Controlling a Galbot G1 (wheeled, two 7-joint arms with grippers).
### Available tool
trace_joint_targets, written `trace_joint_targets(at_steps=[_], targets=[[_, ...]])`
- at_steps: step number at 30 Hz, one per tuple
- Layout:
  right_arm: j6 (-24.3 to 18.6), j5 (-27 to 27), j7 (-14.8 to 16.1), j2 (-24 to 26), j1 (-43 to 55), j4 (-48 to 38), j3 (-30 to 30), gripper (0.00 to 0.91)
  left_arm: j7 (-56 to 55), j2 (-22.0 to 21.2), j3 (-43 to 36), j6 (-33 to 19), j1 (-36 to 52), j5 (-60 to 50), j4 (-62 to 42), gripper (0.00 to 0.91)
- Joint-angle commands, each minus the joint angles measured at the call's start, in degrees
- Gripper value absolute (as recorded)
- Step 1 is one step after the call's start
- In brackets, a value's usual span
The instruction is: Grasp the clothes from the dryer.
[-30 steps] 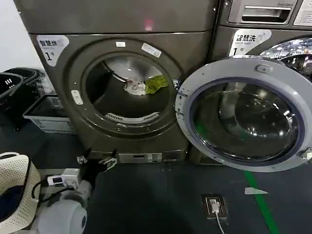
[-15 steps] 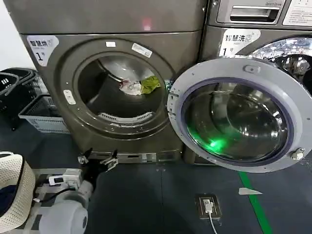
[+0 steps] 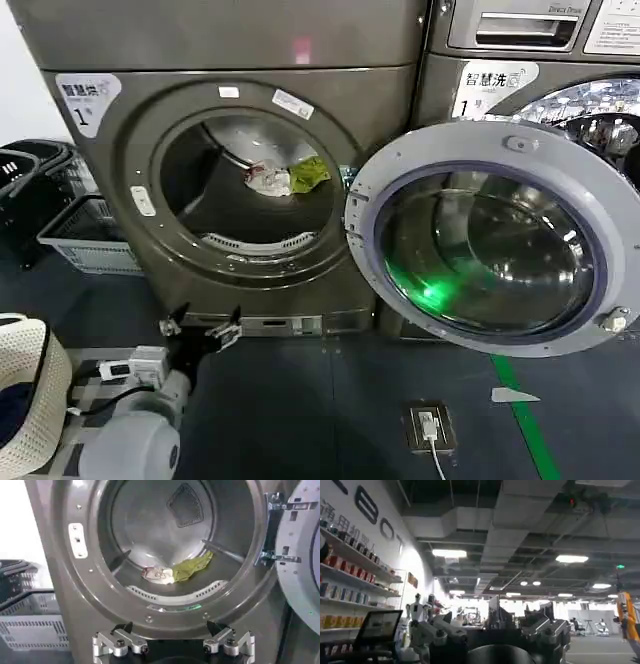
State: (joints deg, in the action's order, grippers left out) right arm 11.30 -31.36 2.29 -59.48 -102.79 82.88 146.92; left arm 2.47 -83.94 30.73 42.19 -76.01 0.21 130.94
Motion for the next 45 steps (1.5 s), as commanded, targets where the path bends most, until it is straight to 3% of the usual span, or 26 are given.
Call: trace_joint_targets(at_steps=[1, 45], targets=[[-0.06, -0.06, 0.00, -0.14, -0.01, 0.18, 0.02, 0.907, -0.03, 0.08, 0.13, 2.81, 0.02, -0.07, -0.19, 0.907], [-0.33, 0.05, 0.29, -1.90, 0.49, 0.13, -0.40, 0.907, -0.68, -0.75, 0.05, 2.81, -0.29, -0.20, -1.09, 0.907]])
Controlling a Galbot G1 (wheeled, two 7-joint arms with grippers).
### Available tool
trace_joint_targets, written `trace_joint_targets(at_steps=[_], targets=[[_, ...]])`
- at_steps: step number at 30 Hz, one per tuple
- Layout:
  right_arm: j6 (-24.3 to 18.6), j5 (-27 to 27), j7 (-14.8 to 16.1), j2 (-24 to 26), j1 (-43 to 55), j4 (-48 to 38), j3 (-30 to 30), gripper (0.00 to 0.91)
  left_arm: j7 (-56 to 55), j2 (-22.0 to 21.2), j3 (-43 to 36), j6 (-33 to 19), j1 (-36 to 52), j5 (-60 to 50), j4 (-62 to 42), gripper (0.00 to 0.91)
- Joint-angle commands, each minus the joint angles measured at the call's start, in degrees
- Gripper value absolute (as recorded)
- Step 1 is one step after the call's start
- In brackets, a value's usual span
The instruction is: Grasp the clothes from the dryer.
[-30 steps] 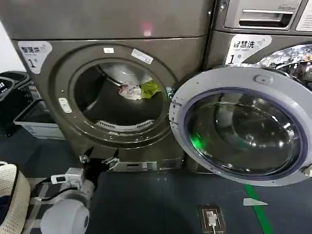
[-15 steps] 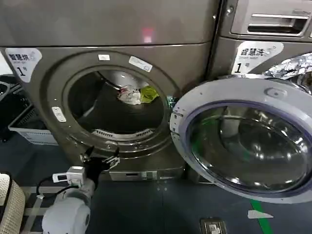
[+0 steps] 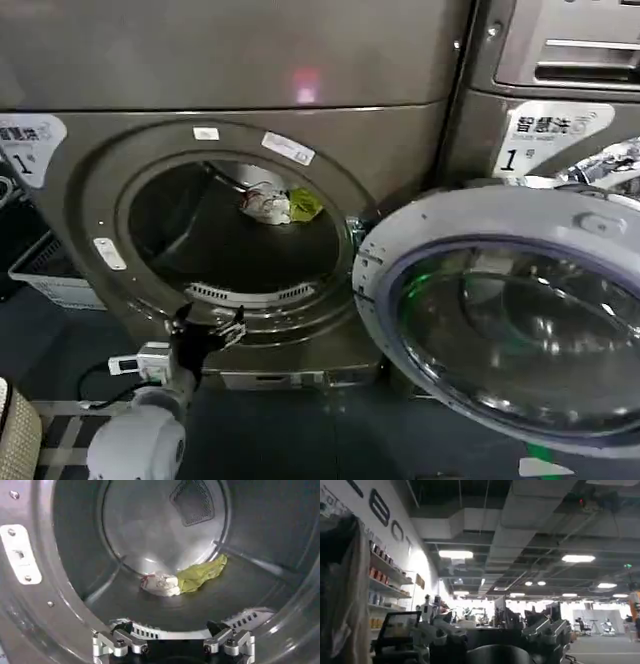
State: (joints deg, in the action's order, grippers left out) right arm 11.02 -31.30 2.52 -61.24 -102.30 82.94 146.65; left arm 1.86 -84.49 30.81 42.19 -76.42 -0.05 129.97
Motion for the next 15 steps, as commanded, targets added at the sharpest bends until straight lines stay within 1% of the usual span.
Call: trace_joint_targets(at_steps=[1, 15], targets=[[-0.01, -0.02, 0.03, -0.23, 0.14, 0.27, -0.22, 0.907, -0.07, -0.23, -0.10, 2.81, 0.09, 0.05, -0.05, 0.907], [-0.08, 0.02, 0.04, -0.15, 0.13, 0.00, -0.16, 0.907, 0.03, -0.19, 0.02, 2.81, -0.13, -0.01, 0.01, 0.907]])
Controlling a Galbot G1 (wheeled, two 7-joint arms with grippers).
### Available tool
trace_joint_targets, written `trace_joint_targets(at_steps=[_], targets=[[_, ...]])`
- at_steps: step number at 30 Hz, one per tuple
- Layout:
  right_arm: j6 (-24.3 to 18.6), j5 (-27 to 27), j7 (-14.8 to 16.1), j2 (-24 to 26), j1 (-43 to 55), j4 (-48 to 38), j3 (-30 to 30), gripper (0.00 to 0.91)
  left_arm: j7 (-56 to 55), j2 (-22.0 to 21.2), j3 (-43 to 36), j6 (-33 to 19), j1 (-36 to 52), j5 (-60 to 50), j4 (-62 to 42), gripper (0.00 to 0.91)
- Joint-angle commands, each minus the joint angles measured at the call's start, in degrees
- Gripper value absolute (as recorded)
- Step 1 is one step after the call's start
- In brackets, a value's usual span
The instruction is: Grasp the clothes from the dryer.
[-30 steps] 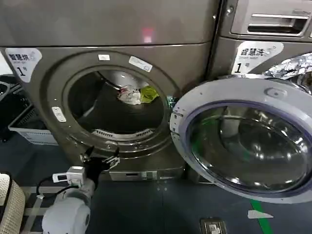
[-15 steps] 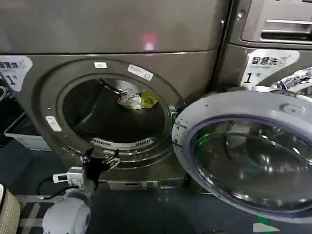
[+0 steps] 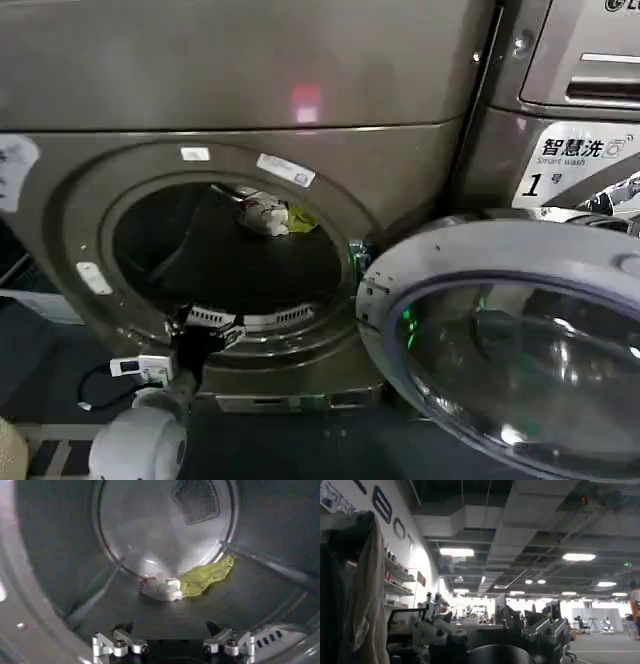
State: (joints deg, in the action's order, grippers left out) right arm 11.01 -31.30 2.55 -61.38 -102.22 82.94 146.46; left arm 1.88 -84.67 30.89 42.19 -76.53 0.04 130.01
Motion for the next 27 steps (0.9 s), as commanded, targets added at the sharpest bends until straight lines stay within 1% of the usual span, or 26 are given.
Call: trace_joint_targets(at_steps=[1, 12, 20, 27], targets=[[-0.04, 0.01, 0.00, -0.02, 0.06, 0.02, 0.02, 0.907, 0.01, 0.00, -0.05, 2.81, 0.01, -0.09, -0.04, 0.907], [-0.14, 0.03, -0.03, -0.21, 0.08, 0.00, -0.01, 0.907, 0.01, 0.05, -0.06, 2.81, -0.03, -0.10, 0.00, 0.907], [-2.07, 0.21, 0.13, -0.26, 0.01, -0.43, -0.13, 0.907, -0.10, 0.24, -0.13, 2.81, 0.36, -0.16, -0.26, 0.907], [-2.10, 0.24, 0.14, 0.01, 0.22, -0.51, -0.40, 0.907, -2.65, -0.07, -0.46, 2.81, 1.94, -0.43, -1.63, 0.907]])
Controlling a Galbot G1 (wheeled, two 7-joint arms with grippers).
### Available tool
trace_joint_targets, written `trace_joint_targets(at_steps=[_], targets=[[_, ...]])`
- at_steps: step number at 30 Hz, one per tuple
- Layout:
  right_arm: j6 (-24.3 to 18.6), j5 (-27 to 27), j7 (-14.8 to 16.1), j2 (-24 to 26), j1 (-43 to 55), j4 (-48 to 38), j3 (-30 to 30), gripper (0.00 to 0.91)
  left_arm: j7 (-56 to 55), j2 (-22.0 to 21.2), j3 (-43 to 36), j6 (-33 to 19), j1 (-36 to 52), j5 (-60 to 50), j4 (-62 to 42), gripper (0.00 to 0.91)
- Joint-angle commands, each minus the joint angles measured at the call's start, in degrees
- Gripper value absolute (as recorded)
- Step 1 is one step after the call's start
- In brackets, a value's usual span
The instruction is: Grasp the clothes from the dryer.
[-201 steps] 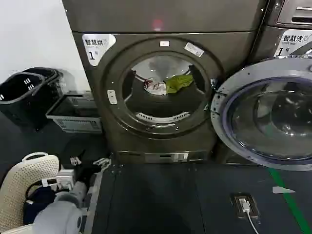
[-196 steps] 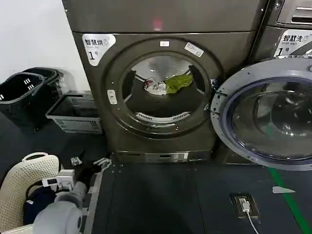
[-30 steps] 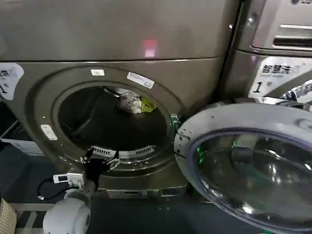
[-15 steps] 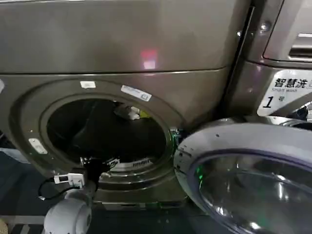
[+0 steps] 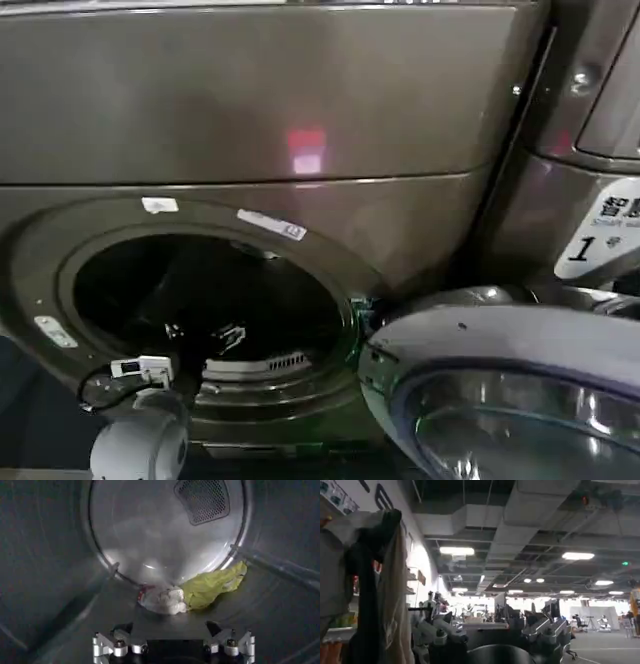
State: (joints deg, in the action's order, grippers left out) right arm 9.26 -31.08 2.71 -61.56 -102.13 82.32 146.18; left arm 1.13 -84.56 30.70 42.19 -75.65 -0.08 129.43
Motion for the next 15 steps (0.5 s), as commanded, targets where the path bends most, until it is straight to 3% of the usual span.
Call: trace_joint_targets(at_steps=[1, 5, 7, 11, 12, 15], targets=[[-0.38, 0.01, -0.03, 0.22, 0.16, 0.19, -0.17, 0.907, -1.91, -0.18, -0.38, 2.81, 1.85, -0.75, -1.61, 0.907], [-0.61, -0.01, 0.04, 0.39, 0.07, 0.44, -0.53, 0.907, -0.81, 0.26, -0.67, -0.08, 6.27, -7.92, -5.55, 0.907], [-0.66, 0.03, 0.00, 0.51, 0.31, 0.53, -0.86, 0.907, -0.90, 0.23, -0.66, -0.23, 9.35, -6.19, -8.13, 0.907], [-0.68, 0.03, 0.03, 0.68, 0.80, 1.09, -1.49, 0.907, -2.32, -1.46, -0.73, -3.01, 17.51, -6.27, -19.23, 0.907], [-0.65, 0.02, 0.02, 0.75, 0.88, 1.13, -1.54, 0.907, -3.69, -1.64, -1.45, -6.71, 20.49, -6.36, -23.91, 0.907], [-0.69, 0.06, 0.11, 0.93, 0.86, 1.01, -1.65, 0.907, -3.89, -2.64, -1.63, -9.32, 26.99, -6.54, -30.48, 0.907]])
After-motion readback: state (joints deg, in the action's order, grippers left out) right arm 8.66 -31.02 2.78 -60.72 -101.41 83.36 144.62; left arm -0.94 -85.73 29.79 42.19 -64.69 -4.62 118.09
